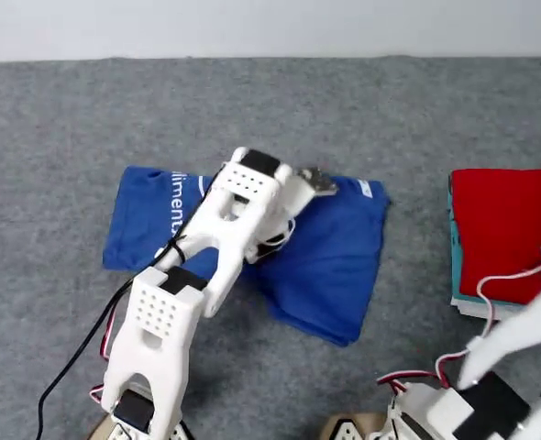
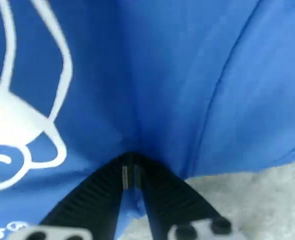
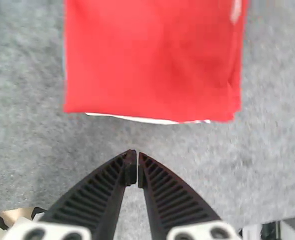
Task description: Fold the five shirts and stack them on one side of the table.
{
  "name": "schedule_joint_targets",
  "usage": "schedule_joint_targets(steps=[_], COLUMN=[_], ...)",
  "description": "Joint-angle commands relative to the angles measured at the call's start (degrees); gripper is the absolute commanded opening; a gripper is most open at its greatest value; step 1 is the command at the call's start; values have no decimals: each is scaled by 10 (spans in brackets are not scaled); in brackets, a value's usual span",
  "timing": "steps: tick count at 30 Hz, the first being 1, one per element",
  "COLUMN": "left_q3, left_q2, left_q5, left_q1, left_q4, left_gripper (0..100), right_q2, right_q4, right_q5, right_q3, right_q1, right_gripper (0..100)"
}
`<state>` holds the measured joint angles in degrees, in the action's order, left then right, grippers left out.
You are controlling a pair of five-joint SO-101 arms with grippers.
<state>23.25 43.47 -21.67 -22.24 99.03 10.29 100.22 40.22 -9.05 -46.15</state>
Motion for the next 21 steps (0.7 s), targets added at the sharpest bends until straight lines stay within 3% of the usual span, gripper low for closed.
schedule_joint_targets(steps=[1,5,9,15,21], left_q3=[-17,-10,8,-12,-118], left_q2=[-32,-32,-84,-193,-271], left_q5=[-18,-35,-35,-34,-34], left_q1=[29,55,35,-61,-156], left_q4=[11,14,15,15,14], left_gripper=[16,16,16,28,153], right_q2=[25,25,31,33,77], right_q4=[19,19,20,25,26], right_q5=[6,7,4,4,4], right_q3=[-29,-29,-29,-30,-29], right_q1=[-44,-65,-64,-66,-64], right_gripper=[11,11,11,11,12])
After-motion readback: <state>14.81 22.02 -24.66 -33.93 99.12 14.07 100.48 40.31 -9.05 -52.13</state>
